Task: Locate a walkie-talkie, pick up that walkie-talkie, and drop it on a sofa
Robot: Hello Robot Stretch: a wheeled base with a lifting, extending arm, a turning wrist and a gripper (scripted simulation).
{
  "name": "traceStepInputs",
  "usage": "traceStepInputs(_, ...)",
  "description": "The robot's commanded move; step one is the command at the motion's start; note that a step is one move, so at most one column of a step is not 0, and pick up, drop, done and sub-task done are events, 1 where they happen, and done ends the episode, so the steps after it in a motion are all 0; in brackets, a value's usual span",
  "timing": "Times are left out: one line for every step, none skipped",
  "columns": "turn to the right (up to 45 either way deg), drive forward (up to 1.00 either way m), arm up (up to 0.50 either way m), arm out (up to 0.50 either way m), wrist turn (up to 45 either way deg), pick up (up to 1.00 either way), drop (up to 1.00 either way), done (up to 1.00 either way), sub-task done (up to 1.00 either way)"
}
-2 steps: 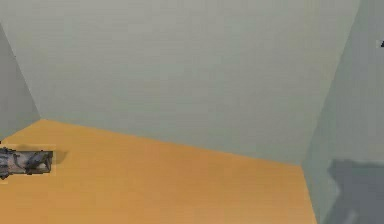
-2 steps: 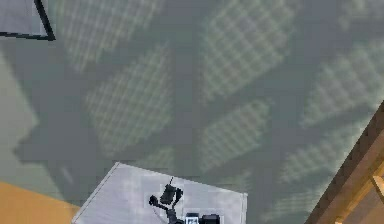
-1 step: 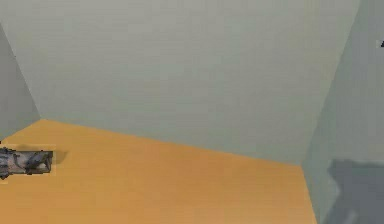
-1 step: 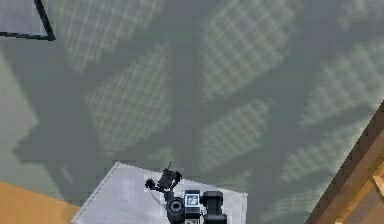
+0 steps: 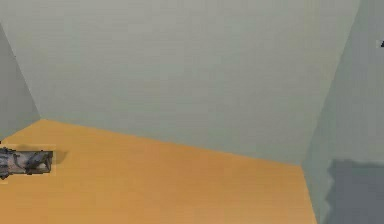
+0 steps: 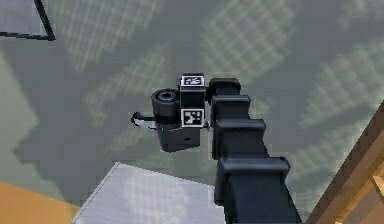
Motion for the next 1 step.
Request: traceStepInputs(0.0, 0.0, 0.0, 0.0, -45.0, 0.0, 0.0, 0.0, 0.0)
